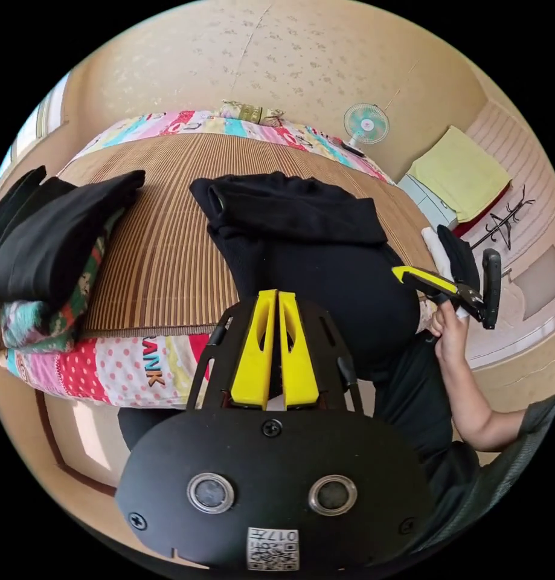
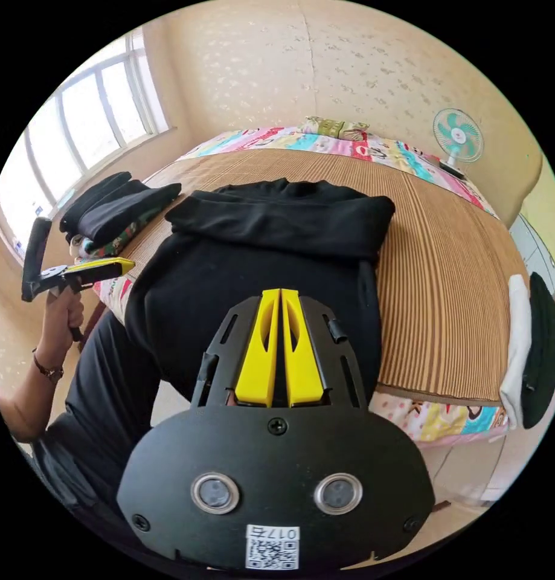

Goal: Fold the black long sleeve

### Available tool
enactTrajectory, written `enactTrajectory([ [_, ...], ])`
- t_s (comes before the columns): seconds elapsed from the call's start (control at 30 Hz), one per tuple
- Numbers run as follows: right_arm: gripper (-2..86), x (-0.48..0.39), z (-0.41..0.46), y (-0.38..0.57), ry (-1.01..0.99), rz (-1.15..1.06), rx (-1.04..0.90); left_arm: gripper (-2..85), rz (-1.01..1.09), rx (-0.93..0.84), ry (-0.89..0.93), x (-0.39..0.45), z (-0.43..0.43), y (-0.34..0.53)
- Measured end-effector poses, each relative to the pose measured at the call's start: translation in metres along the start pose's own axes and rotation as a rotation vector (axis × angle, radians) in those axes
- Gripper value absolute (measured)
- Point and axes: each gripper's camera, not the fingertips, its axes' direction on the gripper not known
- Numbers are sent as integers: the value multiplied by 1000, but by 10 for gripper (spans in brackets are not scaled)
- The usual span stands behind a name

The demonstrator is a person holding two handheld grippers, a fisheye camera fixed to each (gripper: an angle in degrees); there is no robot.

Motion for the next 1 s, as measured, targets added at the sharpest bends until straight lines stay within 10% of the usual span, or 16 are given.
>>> enactTrajectory([
  [0.43,4,34,116,-126,153,-66,-253,-6,121,-276,-161,-15,75,-140],
  [0.63,6,88,27,-66,-136,41,-72,50,66,46,-8,-60,-29,-13],
  [1.0,93,214,18,97,-532,310,-273,132,-136,-285,234,-116,18,160],
])
